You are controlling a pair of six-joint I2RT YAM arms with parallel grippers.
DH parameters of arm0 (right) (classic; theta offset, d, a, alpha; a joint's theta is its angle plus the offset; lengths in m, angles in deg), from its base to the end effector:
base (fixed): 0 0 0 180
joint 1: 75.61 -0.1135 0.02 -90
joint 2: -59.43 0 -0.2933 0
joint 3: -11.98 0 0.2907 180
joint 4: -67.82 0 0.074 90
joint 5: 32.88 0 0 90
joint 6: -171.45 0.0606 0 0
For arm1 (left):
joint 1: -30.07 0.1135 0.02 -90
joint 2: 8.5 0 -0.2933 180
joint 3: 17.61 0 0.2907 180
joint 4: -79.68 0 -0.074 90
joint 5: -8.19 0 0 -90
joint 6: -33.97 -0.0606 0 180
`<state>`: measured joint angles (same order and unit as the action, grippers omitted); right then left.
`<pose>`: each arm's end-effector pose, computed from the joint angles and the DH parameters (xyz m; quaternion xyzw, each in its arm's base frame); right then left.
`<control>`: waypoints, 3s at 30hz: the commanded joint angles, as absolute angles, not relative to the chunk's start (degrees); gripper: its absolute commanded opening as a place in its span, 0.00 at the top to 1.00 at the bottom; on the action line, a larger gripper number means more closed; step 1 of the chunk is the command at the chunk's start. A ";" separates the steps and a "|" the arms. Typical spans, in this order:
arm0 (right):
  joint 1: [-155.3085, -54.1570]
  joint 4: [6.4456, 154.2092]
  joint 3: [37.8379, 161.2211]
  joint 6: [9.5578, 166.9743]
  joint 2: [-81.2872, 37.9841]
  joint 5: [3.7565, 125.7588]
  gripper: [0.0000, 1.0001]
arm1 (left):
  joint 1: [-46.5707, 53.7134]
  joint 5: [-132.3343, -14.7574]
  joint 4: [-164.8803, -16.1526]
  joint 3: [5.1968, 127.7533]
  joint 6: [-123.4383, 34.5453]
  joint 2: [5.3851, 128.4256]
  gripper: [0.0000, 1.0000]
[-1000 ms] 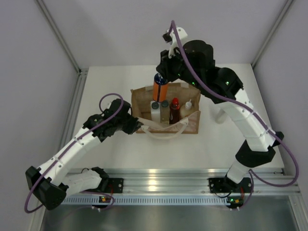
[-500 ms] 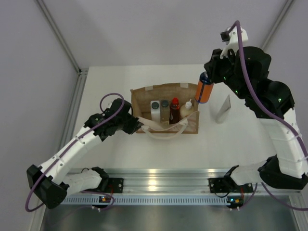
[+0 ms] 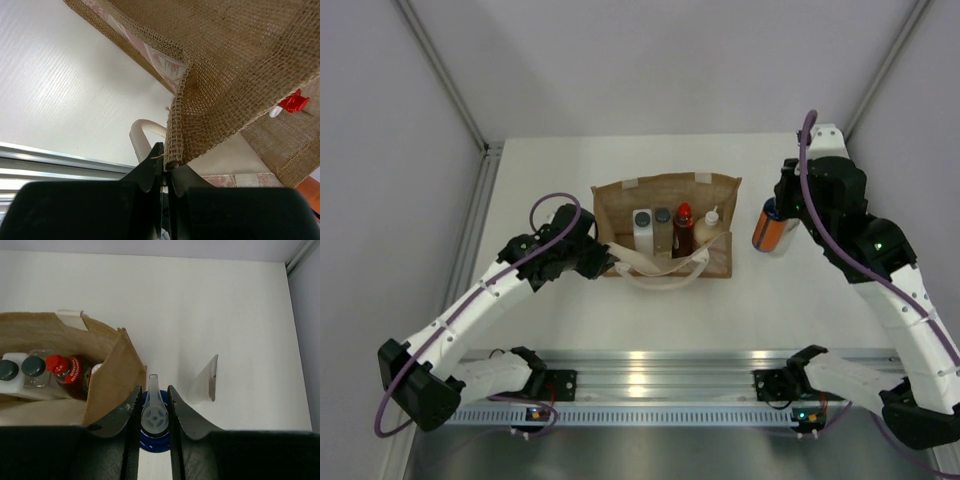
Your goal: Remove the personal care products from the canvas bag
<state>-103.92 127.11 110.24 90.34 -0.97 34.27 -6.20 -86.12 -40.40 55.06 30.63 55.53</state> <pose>0.2097 0.0862 0.4995 -0.0266 0.8171 0.0210 0.5755 0.2148 -0.1519 0.3160 -0.4126 0.8478 -0.2741 0.1894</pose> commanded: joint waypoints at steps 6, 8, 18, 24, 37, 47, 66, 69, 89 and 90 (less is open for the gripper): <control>-100.48 101.98 90.46 92.26 9.93 34.79 1.00 | -6.23 -84.44 -38.84 56.36 30.81 56.19 1.00; -99.43 99.61 87.98 92.09 10.82 35.67 1.00 | -6.23 -84.44 -38.84 56.44 30.72 56.01 1.00; -95.83 85.11 68.83 89.63 16.28 41.03 1.00 | -6.23 -84.18 -38.84 56.36 30.19 54.78 1.00; -93.10 82.64 62.76 90.42 13.37 44.55 1.00 | -6.23 -83.92 -38.84 56.44 29.84 54.69 1.00; -92.66 79.47 56.15 89.63 17.06 42.88 0.33 | -6.23 -83.74 -38.84 56.88 28.35 55.92 1.00; -92.74 89.30 73.95 90.59 14.71 49.08 0.34 | -6.23 -83.30 -38.84 56.18 28.61 56.28 1.00; -124.11 105.75 105.45 106.14 -14.48 38.92 0.46 | -6.23 -84.71 -38.84 55.30 30.55 55.31 1.00; -126.75 106.19 108.26 107.38 -18.96 38.31 0.47 | -6.23 -84.88 -38.84 55.30 30.81 55.13 1.00; -128.78 131.14 129.89 108.53 -39.01 29.08 0.55 | -6.23 -84.53 -38.84 54.95 29.84 55.04 1.00; -128.69 132.28 129.89 108.35 -39.10 28.30 0.55 | -6.23 -84.53 -38.84 54.86 29.76 55.04 1.00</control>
<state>-128.71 127.00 126.22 108.65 -38.74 32.36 -6.20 -85.32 -40.21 55.78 29.12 55.38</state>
